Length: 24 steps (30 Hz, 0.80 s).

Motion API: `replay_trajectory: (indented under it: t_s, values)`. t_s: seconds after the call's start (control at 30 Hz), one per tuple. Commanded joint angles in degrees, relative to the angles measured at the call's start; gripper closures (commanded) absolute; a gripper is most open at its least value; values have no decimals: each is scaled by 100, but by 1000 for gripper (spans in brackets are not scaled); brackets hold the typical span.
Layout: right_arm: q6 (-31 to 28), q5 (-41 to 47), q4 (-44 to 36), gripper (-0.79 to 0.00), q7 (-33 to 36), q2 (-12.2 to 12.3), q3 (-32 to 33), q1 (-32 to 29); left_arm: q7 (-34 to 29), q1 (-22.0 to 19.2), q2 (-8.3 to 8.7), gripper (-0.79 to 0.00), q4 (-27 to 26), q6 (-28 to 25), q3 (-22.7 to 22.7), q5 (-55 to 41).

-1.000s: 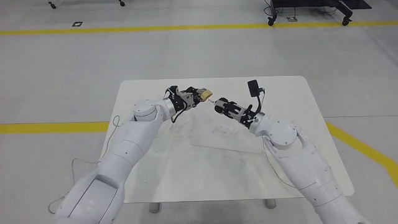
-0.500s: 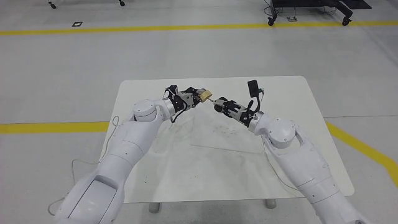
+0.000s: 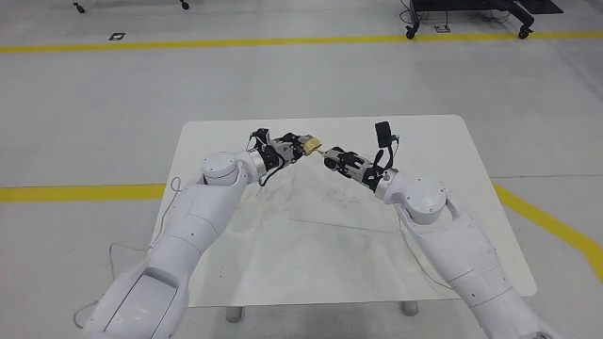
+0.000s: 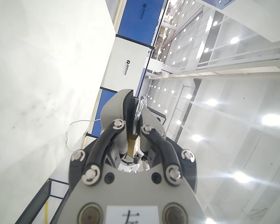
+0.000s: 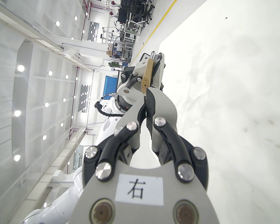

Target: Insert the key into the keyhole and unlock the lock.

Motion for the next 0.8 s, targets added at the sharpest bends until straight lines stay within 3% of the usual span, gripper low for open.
replay_trajectory:
  t_s: [0.0, 0.77]
  values:
    - [13, 36, 9, 0, -44, -7, 16, -3, -1, 5, -2, 0, -6, 5, -13, 11]
    - [185, -168, 28, 0, -229, -116, -202, 88, 11, 35, -31, 0, -35, 47, -105, 174]
